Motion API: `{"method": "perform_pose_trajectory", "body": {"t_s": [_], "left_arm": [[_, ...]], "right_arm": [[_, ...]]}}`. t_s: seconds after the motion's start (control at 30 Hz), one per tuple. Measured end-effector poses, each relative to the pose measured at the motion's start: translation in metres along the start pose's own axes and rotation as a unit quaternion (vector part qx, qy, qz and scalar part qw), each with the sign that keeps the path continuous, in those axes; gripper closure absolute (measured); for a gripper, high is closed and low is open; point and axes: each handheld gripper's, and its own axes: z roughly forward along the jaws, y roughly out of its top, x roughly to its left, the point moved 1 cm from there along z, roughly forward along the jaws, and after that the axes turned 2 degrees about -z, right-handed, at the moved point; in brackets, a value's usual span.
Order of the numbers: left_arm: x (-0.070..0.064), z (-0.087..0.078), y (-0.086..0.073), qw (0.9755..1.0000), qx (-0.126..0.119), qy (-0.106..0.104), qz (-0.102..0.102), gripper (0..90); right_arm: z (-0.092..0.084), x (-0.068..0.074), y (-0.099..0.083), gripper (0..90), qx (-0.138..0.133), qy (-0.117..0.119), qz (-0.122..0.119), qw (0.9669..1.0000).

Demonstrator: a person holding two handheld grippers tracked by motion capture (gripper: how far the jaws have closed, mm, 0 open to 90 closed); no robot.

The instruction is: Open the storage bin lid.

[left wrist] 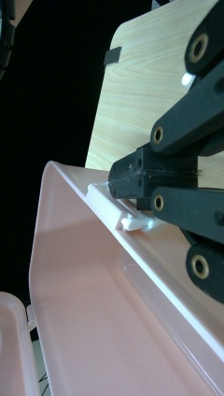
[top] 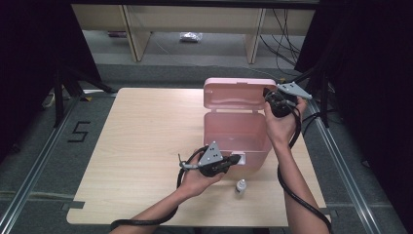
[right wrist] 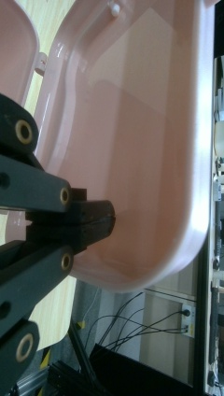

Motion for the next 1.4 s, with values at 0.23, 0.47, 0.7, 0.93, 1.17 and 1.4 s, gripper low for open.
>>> {"method": "perform_pose_trajectory", "body": {"t_s": [0.23,0.47,0.7,0.93,1.17,1.4], "left_arm": [[0.000,0.000,0.000,1.0000,0.000,-0.001,0.000,89.8],[0.000,0.000,0.000,1.0000,-0.001,-0.001,-0.001,89.8],[0.000,0.000,0.000,1.0000,0.000,-0.001,-0.001,89.8],[0.000,0.000,0.000,1.0000,0.000,-0.001,-0.002,89.9],[0.000,0.000,0.000,1.0000,0.000,-0.001,-0.003,89.8],[0.000,-0.001,0.000,1.0000,0.000,-0.001,-0.002,89.8]], "right_arm": [[0.003,-0.001,-0.001,90.0,0.001,0.000,0.002,1.0000],[0.005,-0.002,-0.001,90.0,0.006,0.000,0.003,1.0000],[0.007,-0.002,-0.002,90.0,0.011,-0.003,0.003,0.9999],[0.009,-0.001,-0.002,90.0,0.012,-0.002,0.007,0.9999],[0.012,-0.002,-0.005,90.0,0.018,-0.003,0.002,0.9998],[0.017,-0.002,-0.007,90.0,0.022,-0.005,0.002,0.9997]]}}
